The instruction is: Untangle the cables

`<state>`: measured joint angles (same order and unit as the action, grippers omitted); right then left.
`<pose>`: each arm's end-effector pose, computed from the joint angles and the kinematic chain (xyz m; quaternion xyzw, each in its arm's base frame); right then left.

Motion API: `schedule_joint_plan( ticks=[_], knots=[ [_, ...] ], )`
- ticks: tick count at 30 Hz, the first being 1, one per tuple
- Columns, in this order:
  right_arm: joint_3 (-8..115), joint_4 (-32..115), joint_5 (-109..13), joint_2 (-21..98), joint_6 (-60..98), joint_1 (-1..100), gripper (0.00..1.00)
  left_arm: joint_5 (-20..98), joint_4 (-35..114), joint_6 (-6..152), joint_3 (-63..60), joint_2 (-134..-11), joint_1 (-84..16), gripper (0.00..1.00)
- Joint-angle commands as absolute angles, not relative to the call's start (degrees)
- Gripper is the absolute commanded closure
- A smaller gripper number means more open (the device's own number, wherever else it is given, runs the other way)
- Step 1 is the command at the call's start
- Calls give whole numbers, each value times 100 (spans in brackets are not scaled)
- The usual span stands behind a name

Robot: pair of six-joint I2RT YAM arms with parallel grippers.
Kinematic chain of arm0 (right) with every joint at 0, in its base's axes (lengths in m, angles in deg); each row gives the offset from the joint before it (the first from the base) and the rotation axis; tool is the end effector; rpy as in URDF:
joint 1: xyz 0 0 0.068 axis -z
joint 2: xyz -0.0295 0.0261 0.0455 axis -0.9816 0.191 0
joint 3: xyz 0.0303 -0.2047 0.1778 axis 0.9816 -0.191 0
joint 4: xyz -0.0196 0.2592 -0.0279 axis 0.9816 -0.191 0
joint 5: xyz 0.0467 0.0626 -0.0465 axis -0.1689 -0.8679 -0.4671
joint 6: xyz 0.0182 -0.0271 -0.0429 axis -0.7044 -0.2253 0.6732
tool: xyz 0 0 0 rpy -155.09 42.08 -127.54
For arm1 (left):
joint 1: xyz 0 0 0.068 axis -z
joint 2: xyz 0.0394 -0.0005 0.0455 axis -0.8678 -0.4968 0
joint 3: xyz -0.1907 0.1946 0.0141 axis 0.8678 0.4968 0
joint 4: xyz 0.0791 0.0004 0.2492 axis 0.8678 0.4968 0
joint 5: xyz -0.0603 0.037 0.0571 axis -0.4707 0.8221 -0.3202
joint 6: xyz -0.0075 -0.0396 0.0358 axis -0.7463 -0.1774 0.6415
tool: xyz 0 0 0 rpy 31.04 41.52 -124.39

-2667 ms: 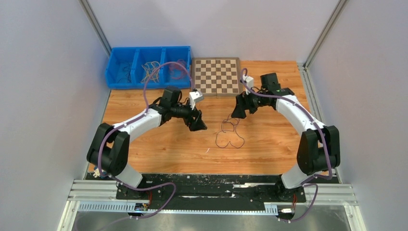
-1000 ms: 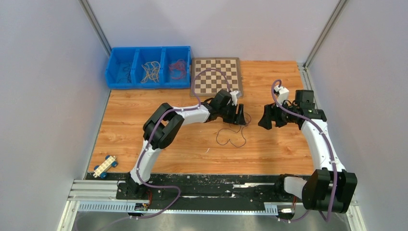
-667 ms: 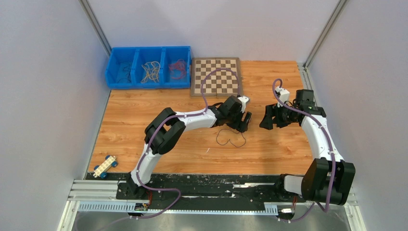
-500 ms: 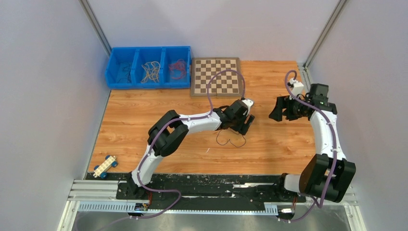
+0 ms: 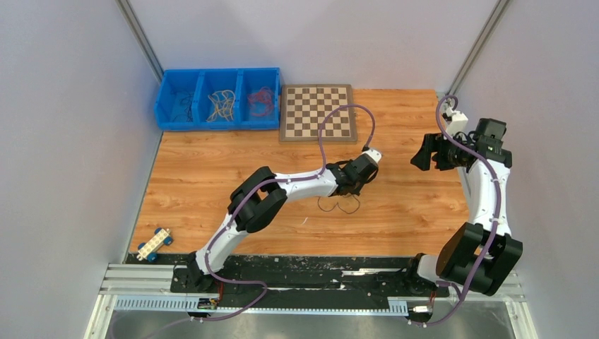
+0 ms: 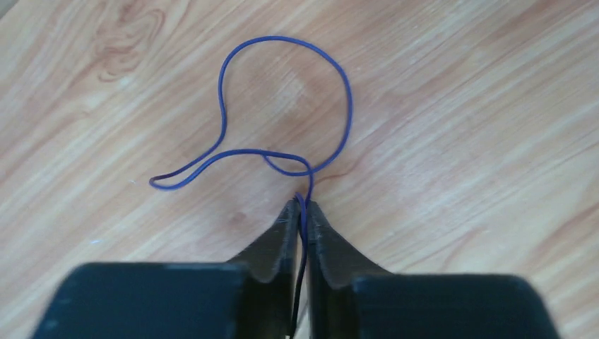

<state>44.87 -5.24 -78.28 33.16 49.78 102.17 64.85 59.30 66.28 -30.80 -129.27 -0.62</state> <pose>0.2500 -0.0833 0.3084 -0.1019 0.9031 0.1725 0.3798 0.2670 -0.4337 0.1519 0.2778 0.8850 -0.1060 0.3582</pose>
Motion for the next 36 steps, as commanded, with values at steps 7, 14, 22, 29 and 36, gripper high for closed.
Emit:
schedule_joint_plan(
  ticks=[7,14,22,29,36],
  knots=[
    [4200,-457,-8662,3131,5048,10229,25,5773,6328,7389,-2023,-11842,-464,100],
    [4134,-293,-8999,3218,4927,10223,28,4119,5908,7912,-1061,-9656,-1321,100],
    [4144,-273,-9141,3320,5112,10178,29,1801,6991,8403,-2038,-8608,-3601,100],
    [4442,-202,-9104,3756,5087,9955,29,1833,6423,8788,-2885,-8634,-5727,100],
    [4984,-158,-8924,4416,4905,9731,30,2356,4685,8082,-3154,-9564,-7074,100]
  ],
)
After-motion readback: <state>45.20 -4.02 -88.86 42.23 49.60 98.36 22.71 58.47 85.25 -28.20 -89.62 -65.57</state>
